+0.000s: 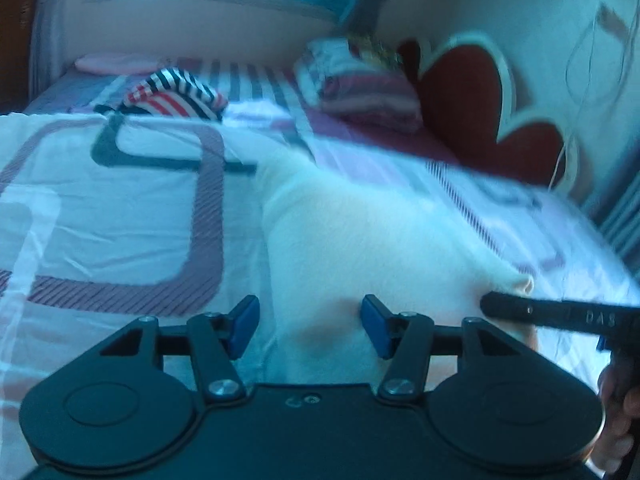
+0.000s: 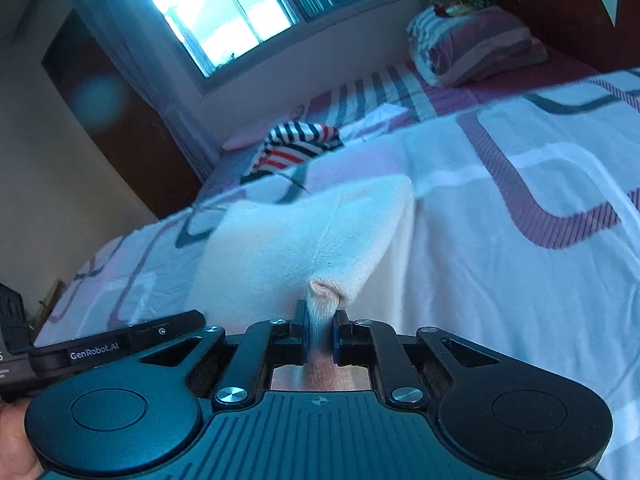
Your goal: Fold small clothes
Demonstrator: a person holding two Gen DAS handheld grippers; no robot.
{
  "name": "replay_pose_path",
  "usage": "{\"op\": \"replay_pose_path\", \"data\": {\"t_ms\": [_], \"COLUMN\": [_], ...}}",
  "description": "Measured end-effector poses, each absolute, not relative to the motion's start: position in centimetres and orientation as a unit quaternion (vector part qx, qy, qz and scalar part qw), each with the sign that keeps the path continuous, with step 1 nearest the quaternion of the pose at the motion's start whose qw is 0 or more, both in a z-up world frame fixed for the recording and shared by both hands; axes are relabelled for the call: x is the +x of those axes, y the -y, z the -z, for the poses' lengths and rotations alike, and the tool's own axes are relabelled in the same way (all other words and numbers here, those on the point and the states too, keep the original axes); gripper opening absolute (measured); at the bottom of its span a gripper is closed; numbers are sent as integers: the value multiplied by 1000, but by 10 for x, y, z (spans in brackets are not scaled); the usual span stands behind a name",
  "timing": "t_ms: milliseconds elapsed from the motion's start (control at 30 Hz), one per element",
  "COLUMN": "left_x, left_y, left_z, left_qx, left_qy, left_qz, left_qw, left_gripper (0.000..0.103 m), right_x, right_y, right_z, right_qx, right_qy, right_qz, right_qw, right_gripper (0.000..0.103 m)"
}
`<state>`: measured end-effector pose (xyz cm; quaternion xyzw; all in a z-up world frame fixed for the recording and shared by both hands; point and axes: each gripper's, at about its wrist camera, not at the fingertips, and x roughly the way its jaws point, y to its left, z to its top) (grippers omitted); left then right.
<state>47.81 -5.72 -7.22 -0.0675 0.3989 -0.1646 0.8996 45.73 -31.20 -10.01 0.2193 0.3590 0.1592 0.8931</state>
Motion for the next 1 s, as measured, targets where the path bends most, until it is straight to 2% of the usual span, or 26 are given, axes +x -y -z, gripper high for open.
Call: {"op": "replay_pose_path", "data": {"t_ms": [133, 500, 633, 733, 767, 833, 1000], "left_x": [479, 441, 408, 383, 378, 381, 440], "left_y": [58, 44, 37, 42, 44, 42, 36], "left_z": [80, 88, 88, 90, 89, 80, 37], "left_qx": [-71, -68, -89, -61, -45, -40, -53], "left_qy": [-406, -416, -413, -398, -394, -387, -319], "left_qz": [163, 165, 168, 172, 174, 171, 145], "left_qw": [896, 891, 891, 899, 901, 905, 935], "left_gripper": [55, 57, 57, 59, 59, 57, 57], "right_x": [464, 466, 427, 397, 389, 389, 411], "right_y": [318, 317, 308, 294, 291, 294, 297], "right_z": [115, 109, 94, 108, 112, 108, 71], "right_qx": [247, 219, 169, 104, 72, 82, 83], "right_qy": [-373, -406, -395, -424, -416, -417, -325], "right_qz": [-154, -158, -162, -160, -152, -142, -128], "right_qw": [881, 873, 888, 885, 894, 894, 933], "right_gripper": [9, 11, 12, 12, 13, 13, 13]}}
